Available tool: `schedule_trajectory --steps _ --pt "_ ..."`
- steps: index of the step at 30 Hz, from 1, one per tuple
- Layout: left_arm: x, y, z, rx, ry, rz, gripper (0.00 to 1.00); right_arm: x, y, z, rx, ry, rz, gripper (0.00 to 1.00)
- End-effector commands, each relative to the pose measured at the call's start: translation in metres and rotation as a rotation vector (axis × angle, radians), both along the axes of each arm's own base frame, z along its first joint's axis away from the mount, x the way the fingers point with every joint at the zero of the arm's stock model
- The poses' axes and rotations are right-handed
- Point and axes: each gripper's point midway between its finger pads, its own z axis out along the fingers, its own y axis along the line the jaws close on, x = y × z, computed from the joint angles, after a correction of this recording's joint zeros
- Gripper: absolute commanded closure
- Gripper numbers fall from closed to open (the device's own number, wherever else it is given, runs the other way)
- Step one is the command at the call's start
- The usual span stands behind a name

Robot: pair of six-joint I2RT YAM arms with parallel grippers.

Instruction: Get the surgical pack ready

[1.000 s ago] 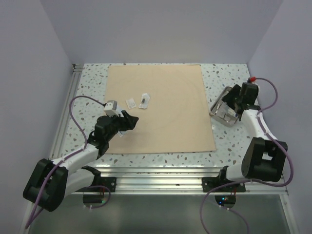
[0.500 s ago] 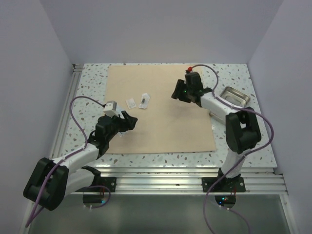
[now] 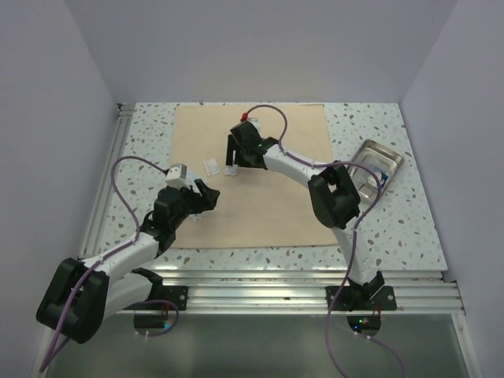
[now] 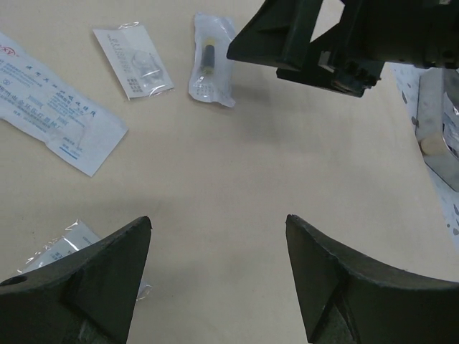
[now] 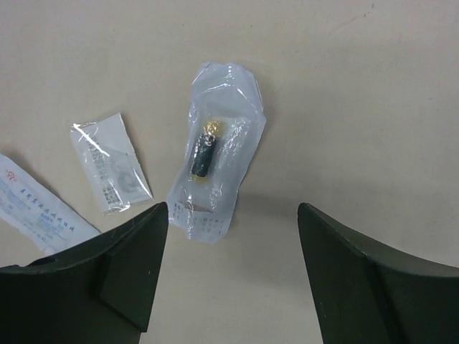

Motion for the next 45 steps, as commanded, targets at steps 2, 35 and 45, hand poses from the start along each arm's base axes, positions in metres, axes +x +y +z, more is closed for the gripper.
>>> schedule_trajectory --steps 2,35,45 --pt "0.007 0.005 0.023 0.003 -0.074 0.028 0.2 0.009 0.004 0.0 -0.073 -0.025 -0.072 0.24" --pt "0.006 0.003 0.023 0.003 -0.076 0.019 0.2 0.009 0.009 0.01 -0.169 -0.111 -0.026 0.77" --pt "0.006 0.001 0.022 -0.001 -0.073 0.009 0.2 0.007 -0.07 0.049 -0.089 -0.123 -0.106 0.82"
